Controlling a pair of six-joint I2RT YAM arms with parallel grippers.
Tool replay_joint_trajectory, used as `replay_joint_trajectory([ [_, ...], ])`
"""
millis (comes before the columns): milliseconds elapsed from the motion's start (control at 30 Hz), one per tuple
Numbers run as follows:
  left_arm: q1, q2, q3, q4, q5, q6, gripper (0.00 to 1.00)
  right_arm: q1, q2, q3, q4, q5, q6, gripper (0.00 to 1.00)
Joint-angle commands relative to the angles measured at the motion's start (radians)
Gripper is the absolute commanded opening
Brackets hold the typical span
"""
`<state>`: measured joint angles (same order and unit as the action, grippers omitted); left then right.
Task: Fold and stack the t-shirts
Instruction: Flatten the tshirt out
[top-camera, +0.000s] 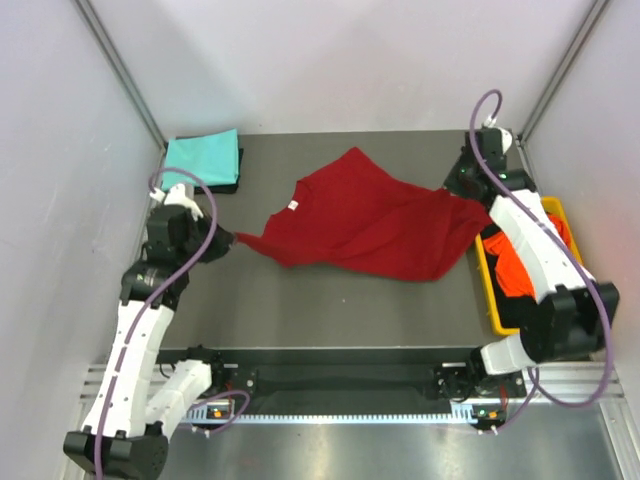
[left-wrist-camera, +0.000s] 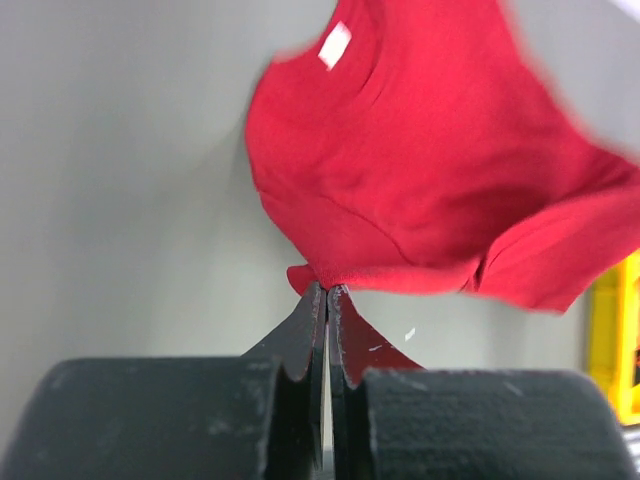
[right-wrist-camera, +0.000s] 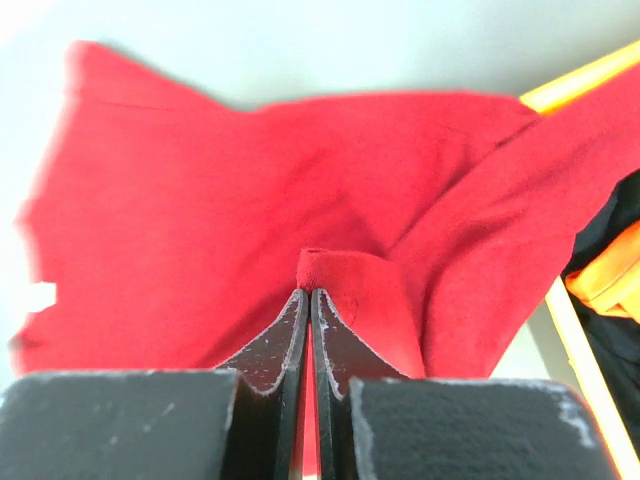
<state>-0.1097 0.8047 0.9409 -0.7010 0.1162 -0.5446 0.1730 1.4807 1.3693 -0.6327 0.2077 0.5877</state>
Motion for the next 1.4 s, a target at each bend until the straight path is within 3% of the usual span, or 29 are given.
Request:
replay_joint_trajectory([
  [0,0.005,0.057,0.224,0.095,-0.042,-0.017,0.0,-0.001,-0.135,0.071,0.019,-0.089,-0.075,0.0],
  [200,0.005,0.149,0.627,0.057,-0.087,-0.06,0.0,0.005,-0.363,0.217,-0.039,-0.235,-0.071,0.0],
  [400,0.005,0.142,0.999,-0.075,-0.001,-0.139,0.0,0.003,-0.609,0.28,-0.116,-0.261,-0.016,0.0],
  [567,0.005,0.079,1.18,-0.153,0.011,-0.176,0.0,0.003,-0.813,0.284,-0.218,-0.261,0.066,0.0],
  [667,0.005,0.024,1.156,-0.176,0.045,-0.202,0.0,0.003,-0.852,0.269,-0.289,-0.286,0.087,0.0],
  [800,0.005,-0.041,0.931,-0.186,0.088,-0.186,0.0,0.005,-0.892,0.186,-0.297,-0.268,0.083,0.0],
  [967,0.004,-0.117,0.487,-0.045,0.164,-0.193,0.0,0.005,-0.889,-0.06,-0.147,-0.336,0.092,0.0],
  [1033,0.004,-0.119,0.377,-0.002,0.169,-0.189,0.0,0.003,-0.858,-0.193,-0.06,-0.381,0.092,0.0],
  [1067,0.005,-0.104,0.277,0.024,0.166,-0.178,0.0,0.005,-0.846,-0.24,-0.02,-0.386,0.092,0.0],
  [1167,0.005,0.0,0.158,0.158,0.12,-0.134,0.0,0.005,-0.755,-0.38,0.172,-0.404,0.097,0.0],
  [1267,0.005,0.176,0.235,0.311,0.074,-0.101,0.0,0.005,-0.538,-0.35,0.339,-0.369,0.058,0.0],
  [1333,0.007,0.385,0.338,0.374,0.036,-0.086,0.0,0.006,-0.316,-0.168,0.378,-0.364,0.02,0.0],
  [1367,0.005,0.515,0.472,0.38,0.01,-0.075,0.0,0.005,-0.248,-0.086,0.372,-0.367,0.006,0.0],
])
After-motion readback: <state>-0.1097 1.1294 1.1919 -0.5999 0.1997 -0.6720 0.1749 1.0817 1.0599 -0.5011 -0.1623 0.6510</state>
